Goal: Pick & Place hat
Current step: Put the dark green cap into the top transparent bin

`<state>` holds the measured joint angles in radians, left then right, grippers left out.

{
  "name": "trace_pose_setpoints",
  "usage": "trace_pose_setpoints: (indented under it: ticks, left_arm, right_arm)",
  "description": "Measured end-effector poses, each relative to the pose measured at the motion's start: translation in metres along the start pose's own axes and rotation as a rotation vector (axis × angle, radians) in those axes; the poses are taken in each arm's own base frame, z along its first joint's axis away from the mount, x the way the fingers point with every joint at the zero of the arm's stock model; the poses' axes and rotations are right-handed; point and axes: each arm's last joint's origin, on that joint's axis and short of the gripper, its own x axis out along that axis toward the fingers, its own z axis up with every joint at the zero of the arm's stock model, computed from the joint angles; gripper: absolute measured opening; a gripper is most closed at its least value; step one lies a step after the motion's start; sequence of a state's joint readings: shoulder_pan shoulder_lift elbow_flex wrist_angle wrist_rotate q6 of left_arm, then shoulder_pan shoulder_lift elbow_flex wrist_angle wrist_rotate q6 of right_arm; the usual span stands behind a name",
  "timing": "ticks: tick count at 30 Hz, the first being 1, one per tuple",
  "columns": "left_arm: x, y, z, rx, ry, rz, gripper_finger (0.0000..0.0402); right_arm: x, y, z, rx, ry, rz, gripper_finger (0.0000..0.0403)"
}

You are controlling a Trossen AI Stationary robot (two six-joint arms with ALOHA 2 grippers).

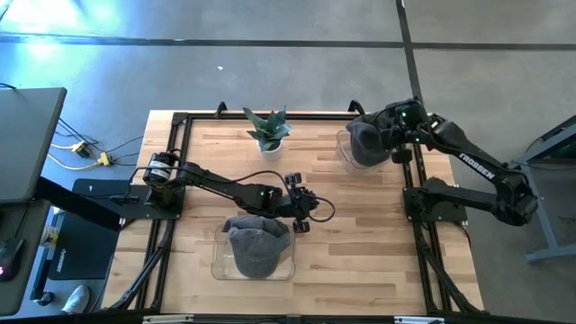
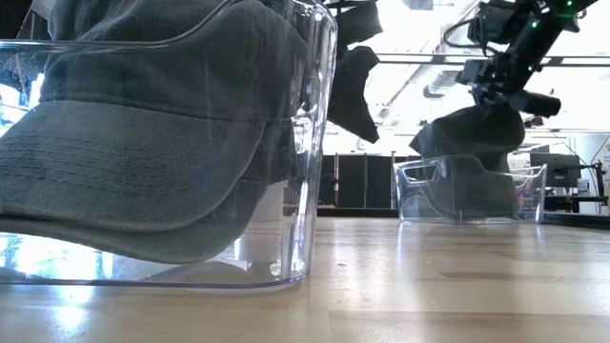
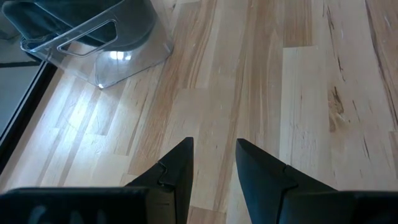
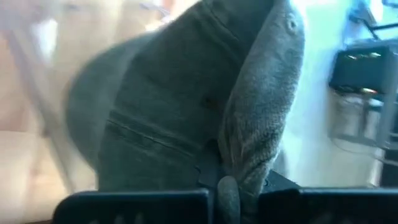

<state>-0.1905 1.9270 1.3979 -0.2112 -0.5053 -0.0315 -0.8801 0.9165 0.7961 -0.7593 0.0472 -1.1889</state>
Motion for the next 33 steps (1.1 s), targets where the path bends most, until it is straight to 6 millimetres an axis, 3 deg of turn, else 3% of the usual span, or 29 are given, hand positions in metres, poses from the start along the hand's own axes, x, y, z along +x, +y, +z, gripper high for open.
trace_pose_setpoints:
  ticks: [6,16,20,24,30,33]
  left_arm:
    - [0.0,0.0,0.0,0.0,0.0,0.0,0.0114]
    - [0.0,0.0,0.0,0.0,0.001,0.0,0.0114]
    - [0.0,0.0,0.0,0.0,0.0,0.001,0.0114]
    - [0.0,0.0,0.0,0.0,0.0,0.001,0.0114]
    - [0.0,0.0,0.0,-0.001,-0.001,0.001,0.0114]
    - [0.0,0.0,0.001,-0.003,-0.006,0.0,0.0114]
  right_arm:
    - [0.009,-0.001,-0.003,0.014,0.05,-0.092,0.002]
    - [-0.002,0.006,-0.002,0.067,-0.069,-0.045,0.0122]
    - [-0.007,0.01,-0.001,0.115,-0.1,-0.013,0.014]
    - [-0.012,0.009,0.004,0.173,-0.113,0.009,0.0126]
    - [-0.03,-0.009,0.017,0.299,-0.188,0.059,0.003]
    - [-0.03,-0.012,0.021,0.345,-0.21,0.163,0.0021]
